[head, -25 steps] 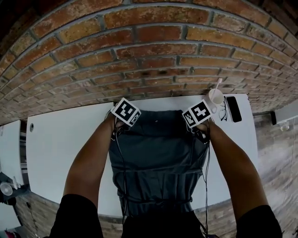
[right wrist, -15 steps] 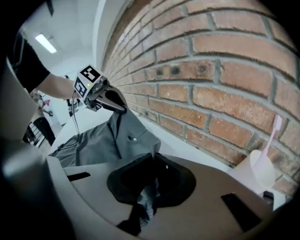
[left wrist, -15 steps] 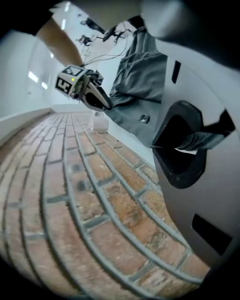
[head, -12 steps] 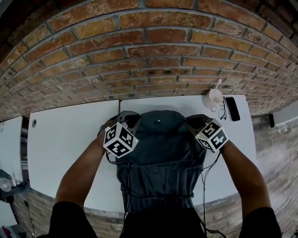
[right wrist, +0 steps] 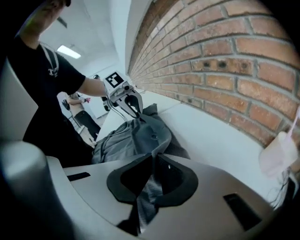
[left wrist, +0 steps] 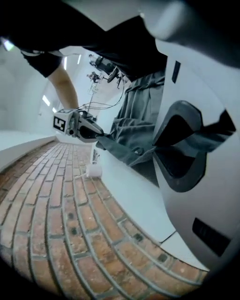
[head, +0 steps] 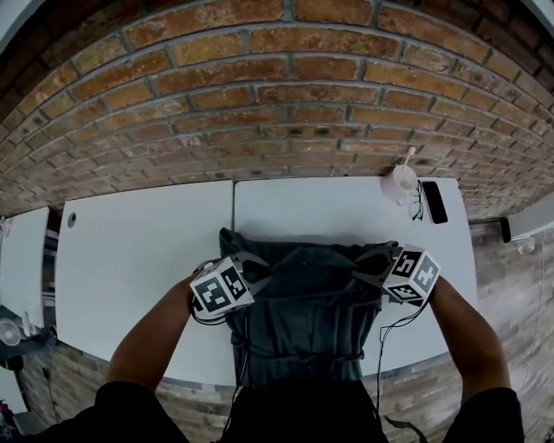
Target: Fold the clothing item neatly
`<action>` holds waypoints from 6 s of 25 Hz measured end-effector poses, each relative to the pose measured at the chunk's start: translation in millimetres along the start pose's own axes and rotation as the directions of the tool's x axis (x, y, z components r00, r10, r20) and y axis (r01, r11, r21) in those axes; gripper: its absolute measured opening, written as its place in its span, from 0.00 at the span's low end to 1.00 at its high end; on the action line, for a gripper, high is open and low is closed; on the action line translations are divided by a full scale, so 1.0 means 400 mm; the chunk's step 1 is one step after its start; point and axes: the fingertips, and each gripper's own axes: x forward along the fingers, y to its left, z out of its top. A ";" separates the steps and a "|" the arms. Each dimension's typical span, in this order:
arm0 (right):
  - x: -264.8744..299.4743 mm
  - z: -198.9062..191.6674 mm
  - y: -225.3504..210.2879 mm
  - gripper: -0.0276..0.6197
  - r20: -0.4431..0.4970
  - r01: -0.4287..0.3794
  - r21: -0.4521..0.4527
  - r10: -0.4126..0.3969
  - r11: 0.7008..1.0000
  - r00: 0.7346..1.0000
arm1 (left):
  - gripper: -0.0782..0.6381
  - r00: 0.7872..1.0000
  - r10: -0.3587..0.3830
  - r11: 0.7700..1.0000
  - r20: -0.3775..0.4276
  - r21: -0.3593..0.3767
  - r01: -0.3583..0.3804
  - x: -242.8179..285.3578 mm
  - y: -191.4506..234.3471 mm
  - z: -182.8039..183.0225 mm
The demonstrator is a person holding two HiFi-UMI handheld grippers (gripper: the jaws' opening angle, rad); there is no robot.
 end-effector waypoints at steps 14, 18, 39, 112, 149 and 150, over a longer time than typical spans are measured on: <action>-0.019 -0.123 -0.001 0.13 0.001 -0.014 0.380 0.014 0.925 1.000 | 0.38 0.998 -0.063 0.969 -0.001 -0.239 0.061 -0.030 0.001 -0.103; -0.038 -0.021 -0.123 0.05 0.091 0.242 0.378 -0.296 0.893 0.951 | 0.11 0.991 0.126 0.963 0.050 -0.246 -0.110 -0.031 0.093 -0.031; 0.046 -0.088 -0.088 0.26 0.096 0.139 0.224 -0.164 0.965 0.982 | 0.34 0.978 -0.003 0.957 -0.209 -0.285 -0.058 0.081 0.085 -0.094; -0.181 -0.179 0.475 0.07 0.419 0.052 0.429 -0.250 0.902 0.873 | 0.14 0.840 0.229 0.651 0.491 -0.719 0.243 -0.317 -0.481 -0.180; -0.084 -0.456 0.294 0.39 0.018 0.328 0.560 -0.407 0.761 0.913 | 0.41 0.952 0.291 0.521 0.092 -0.850 -0.077 -0.171 -0.393 -0.430; -0.076 -0.475 0.321 0.39 0.009 0.330 0.574 -0.408 0.749 0.913 | 0.42 0.959 0.268 0.520 0.089 -0.852 -0.067 -0.154 -0.432 -0.435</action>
